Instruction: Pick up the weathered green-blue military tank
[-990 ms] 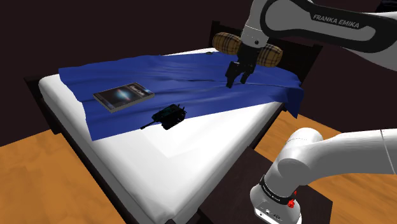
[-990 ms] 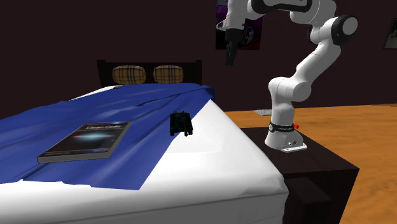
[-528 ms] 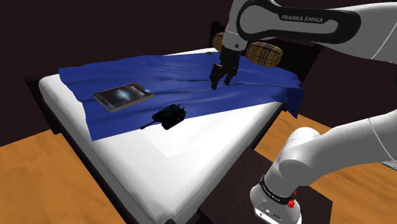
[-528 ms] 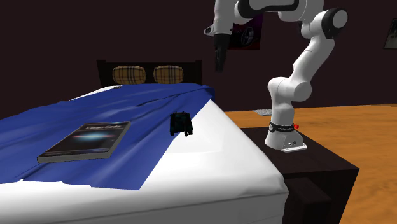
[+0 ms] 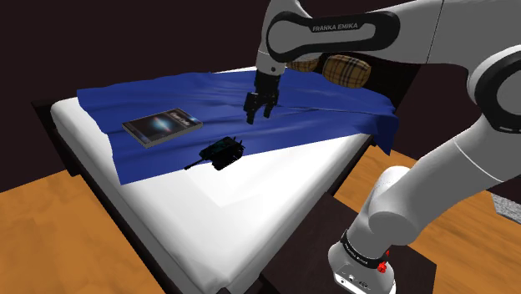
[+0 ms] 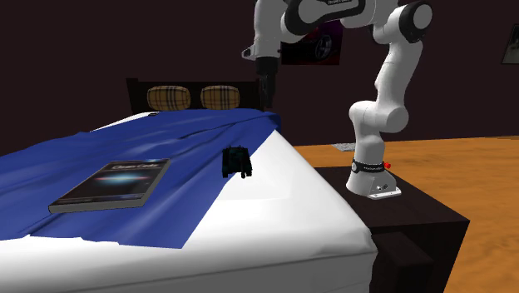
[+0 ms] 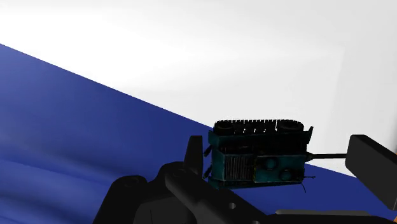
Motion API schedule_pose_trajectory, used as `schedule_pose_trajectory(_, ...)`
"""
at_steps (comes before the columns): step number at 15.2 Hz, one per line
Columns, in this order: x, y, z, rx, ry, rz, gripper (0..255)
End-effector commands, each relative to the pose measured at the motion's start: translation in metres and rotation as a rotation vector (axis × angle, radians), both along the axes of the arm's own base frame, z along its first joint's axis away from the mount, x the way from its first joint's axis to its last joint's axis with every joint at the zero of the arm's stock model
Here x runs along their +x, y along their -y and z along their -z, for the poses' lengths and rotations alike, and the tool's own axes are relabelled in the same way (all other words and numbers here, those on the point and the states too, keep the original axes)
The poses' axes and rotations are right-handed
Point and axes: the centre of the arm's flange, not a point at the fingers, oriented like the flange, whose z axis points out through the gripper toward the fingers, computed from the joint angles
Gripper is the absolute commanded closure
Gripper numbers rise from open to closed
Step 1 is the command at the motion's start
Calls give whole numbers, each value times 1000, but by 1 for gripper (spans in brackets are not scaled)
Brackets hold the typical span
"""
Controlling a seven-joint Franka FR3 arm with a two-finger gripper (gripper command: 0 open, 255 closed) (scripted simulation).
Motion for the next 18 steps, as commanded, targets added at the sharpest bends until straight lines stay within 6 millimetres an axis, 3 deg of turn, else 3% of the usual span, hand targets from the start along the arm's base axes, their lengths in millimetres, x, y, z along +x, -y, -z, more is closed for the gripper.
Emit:
schedule_pose_trajectory(1,22,-8,12,12,-10,-31,0)
schedule_pose_trajectory(12,131,-87,75,79,-63,-198,0)
schedule_pose_trajectory(18,136,-92,104,82,-65,-206,0)
